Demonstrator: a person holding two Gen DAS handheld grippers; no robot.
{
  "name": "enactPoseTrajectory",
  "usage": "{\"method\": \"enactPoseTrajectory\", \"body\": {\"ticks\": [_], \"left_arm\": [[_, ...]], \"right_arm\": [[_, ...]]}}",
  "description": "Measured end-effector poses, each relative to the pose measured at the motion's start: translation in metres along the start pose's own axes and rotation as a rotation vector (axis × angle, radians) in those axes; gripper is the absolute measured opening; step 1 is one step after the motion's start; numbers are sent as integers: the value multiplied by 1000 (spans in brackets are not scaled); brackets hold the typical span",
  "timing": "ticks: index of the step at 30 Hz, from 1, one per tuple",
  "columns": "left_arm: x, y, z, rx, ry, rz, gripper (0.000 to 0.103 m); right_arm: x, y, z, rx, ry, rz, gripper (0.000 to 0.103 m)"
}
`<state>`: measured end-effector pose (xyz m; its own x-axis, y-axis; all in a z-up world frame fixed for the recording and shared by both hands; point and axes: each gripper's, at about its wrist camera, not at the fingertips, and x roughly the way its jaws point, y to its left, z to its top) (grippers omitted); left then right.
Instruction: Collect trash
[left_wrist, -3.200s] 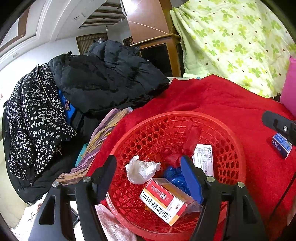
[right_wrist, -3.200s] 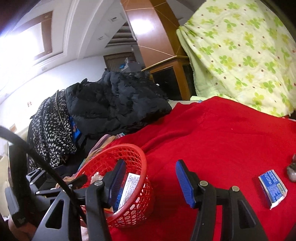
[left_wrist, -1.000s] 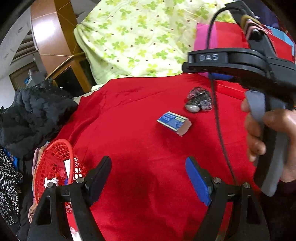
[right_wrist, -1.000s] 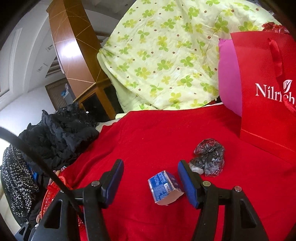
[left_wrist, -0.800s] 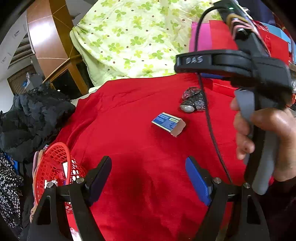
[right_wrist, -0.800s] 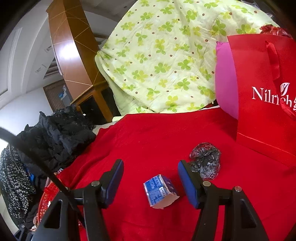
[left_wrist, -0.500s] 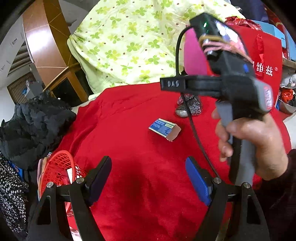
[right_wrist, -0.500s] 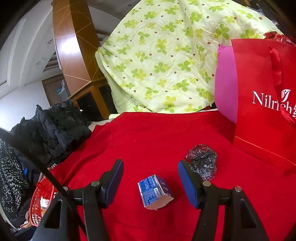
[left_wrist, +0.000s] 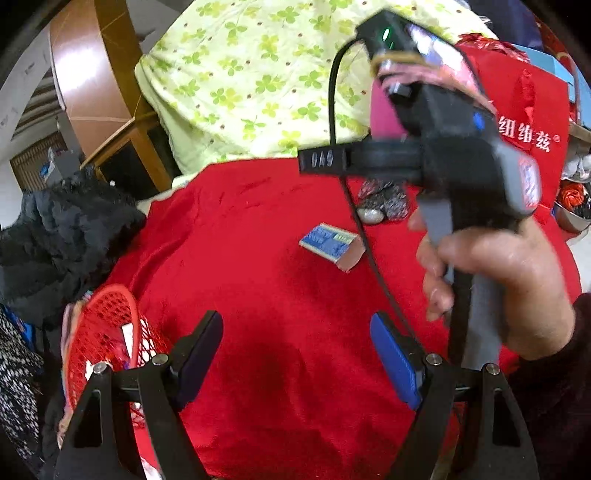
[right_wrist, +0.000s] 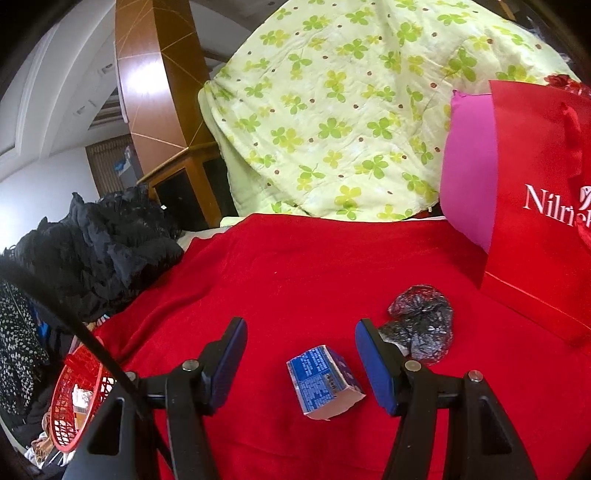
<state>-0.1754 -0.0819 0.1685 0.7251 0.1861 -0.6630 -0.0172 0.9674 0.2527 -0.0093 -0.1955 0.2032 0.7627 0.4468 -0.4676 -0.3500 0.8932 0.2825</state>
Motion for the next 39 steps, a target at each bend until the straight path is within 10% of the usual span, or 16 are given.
{"method": "enactPoseTrajectory", "body": {"ticks": [16,24,28,39], "left_arm": [[-17,60,-33,-108,-34,21,82],[-15,56,-25,-72,-38,41,85],[13,43,-9,-88,2,10,85],[88,-7,43,-59,84,-101,85]], "right_arm": [[-11,25,-20,-37,7,1,65],[-52,4,-44,-140,-240,61,81],[-35,-7,-28,-146,-167,51,81],[-15,-116,-9,164,-65,-233,81]]}}
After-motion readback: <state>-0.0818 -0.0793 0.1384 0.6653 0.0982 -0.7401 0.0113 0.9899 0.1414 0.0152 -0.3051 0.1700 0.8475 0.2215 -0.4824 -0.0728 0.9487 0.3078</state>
